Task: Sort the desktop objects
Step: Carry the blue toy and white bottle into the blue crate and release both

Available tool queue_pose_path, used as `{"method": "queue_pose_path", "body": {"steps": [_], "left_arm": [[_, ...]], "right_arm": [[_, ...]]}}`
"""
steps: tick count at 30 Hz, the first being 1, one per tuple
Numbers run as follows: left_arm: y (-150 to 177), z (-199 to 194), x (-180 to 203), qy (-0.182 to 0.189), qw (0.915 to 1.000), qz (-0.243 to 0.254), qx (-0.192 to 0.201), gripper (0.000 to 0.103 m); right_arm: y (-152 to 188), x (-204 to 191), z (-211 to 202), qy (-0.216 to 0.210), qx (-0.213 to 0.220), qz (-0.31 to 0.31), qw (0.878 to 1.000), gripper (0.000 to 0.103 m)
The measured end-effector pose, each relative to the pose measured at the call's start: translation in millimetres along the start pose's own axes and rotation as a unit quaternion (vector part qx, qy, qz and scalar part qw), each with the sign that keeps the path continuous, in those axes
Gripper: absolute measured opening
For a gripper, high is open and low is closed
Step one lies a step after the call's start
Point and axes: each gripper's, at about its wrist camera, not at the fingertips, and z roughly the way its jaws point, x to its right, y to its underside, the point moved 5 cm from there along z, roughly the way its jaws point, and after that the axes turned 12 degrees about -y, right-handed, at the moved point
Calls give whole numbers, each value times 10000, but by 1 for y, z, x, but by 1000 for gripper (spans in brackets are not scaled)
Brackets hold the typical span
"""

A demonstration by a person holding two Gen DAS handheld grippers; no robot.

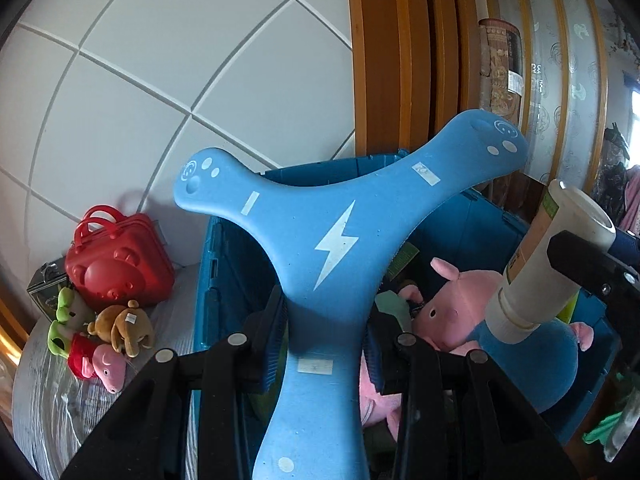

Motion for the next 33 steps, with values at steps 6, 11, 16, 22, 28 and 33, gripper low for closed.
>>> {"method": "queue_pose_path", "body": {"steps": [6, 11, 16, 22, 28, 33], "left_arm": [[10, 10, 16, -208, 9993, 189, -253, 36], [15, 11, 19, -372, 9986, 245, -300, 63], [16, 4, 14, -303, 9991, 165, -244, 64], [21, -12, 8, -201, 9997, 62, -110, 64], [28, -39, -7, -110, 9996, -121, 230, 64], [35, -55, -20, -39, 9989, -271, 385, 64]], "right_arm": [[5, 10, 17, -130, -148, 1, 9998, 53], [6, 12, 26, -149, -189, -19, 9997, 53], [9, 16, 28, -58, -238, -24, 9997, 67], [12, 20, 15, 80, -114, 36, 9999, 85], [18, 13, -8, 183, 101, 59, 9998, 103], [19, -7, -23, 72, 274, -53, 9996, 103]]}}
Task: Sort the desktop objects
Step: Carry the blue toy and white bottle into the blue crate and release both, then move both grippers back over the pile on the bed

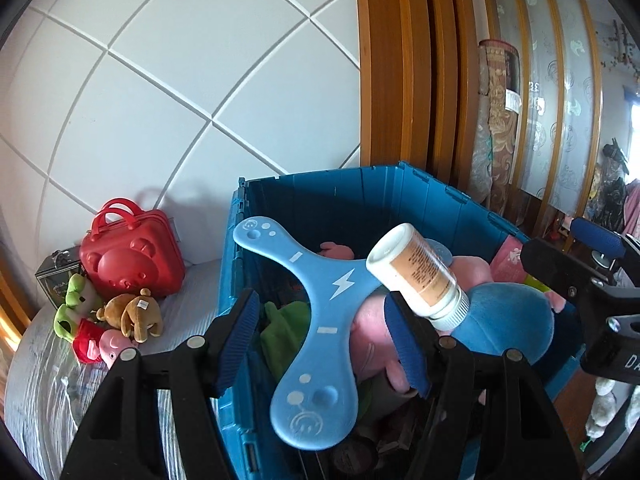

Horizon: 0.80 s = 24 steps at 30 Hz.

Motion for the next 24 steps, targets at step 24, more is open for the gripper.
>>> {"method": "queue_pose_path", "body": {"steps": [24], "left_arm": [[60, -6, -210, -792, 9928, -890, -126, 64]], "right_arm": [[-2, -197, 38, -959, 226, -586, 9934, 103]]}}
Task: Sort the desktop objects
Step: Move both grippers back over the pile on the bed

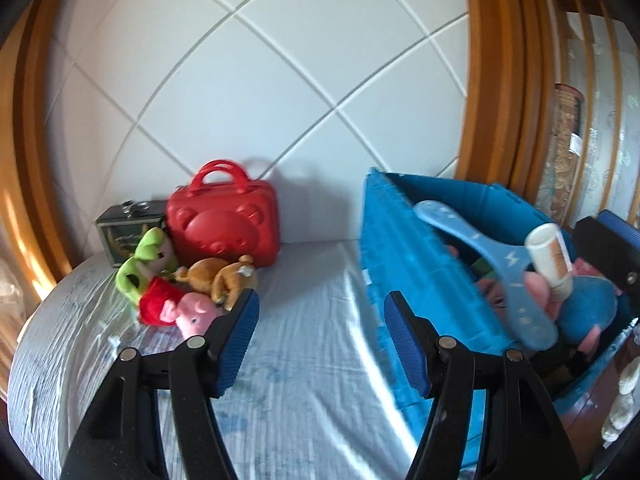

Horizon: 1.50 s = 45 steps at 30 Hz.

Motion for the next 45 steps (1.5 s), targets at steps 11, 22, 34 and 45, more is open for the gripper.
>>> {"method": "queue_pose_path", "body": {"steps": [11, 22, 34, 45], "left_arm": [[36, 68, -154, -592, 9955, -290, -684, 64], [76, 162, -283, -1293, 9804, -456, -1415, 64], [98, 290, -283, -844, 9710, -517, -2178, 64], [127, 395, -174, -157, 9621, -73, -2720, 64]], "right_arm": [[9, -103, 116, -449, -630, 72, 9970, 103], [47, -130, 250, -358, -1625, 386, 9853, 103], [103, -103, 374, -128, -2579, 448, 9651, 103], [152, -64, 430, -115, -3018, 604, 9514, 103]]}}
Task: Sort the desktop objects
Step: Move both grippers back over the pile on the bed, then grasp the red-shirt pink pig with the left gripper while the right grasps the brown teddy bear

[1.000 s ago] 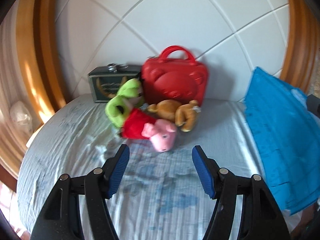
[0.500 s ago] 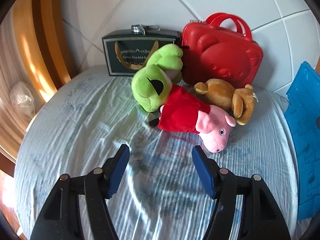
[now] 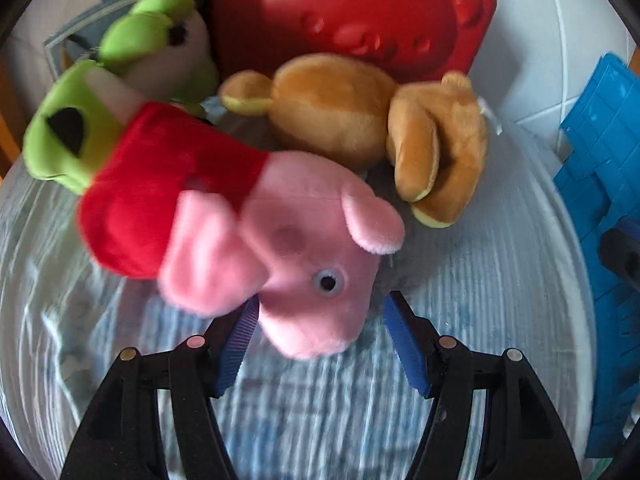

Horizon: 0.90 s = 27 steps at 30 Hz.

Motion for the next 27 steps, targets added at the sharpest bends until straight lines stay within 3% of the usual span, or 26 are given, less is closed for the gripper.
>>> {"method": "queue_pose_path", "body": {"steps": [2, 5, 7, 12, 16, 19, 20, 22, 27], "left_arm": [[0, 12, 3, -236, 9996, 141, -30, 64], [8, 15, -16, -23, 9997, -133, -217, 68], [18, 10, -37, -91, 9995, -145, -269, 68], [50, -13, -100, -951, 9949, -139, -313, 69], [75, -27, -170, -1772, 9809, -585, -552, 69], [89, -37, -216, -2523, 9609, -869, -745, 69], [92, -44, -227, -2596, 9576, -995, -757, 69], [93, -64, -242, -2430, 9592, -1282, -667, 69], [68, -105, -235, -1829, 9675, -1731, -214, 69]], "right_arm": [[0, 4, 9, 1, -83, 6, 10000, 103], [2, 4, 19, -15, -181, -45, 9998, 103], [4, 2, 25, -96, -237, -27, 9997, 103], [10, -11, 27, -289, -281, -84, 9992, 103], [9, -22, 26, -435, -252, -97, 9987, 103], [8, -32, 25, -547, -252, -163, 9980, 103], [7, -36, 24, -578, -247, -209, 9978, 103], [5, -43, 24, -618, -245, -298, 9973, 103], [0, -46, 32, -601, -312, -301, 9972, 103]]}}
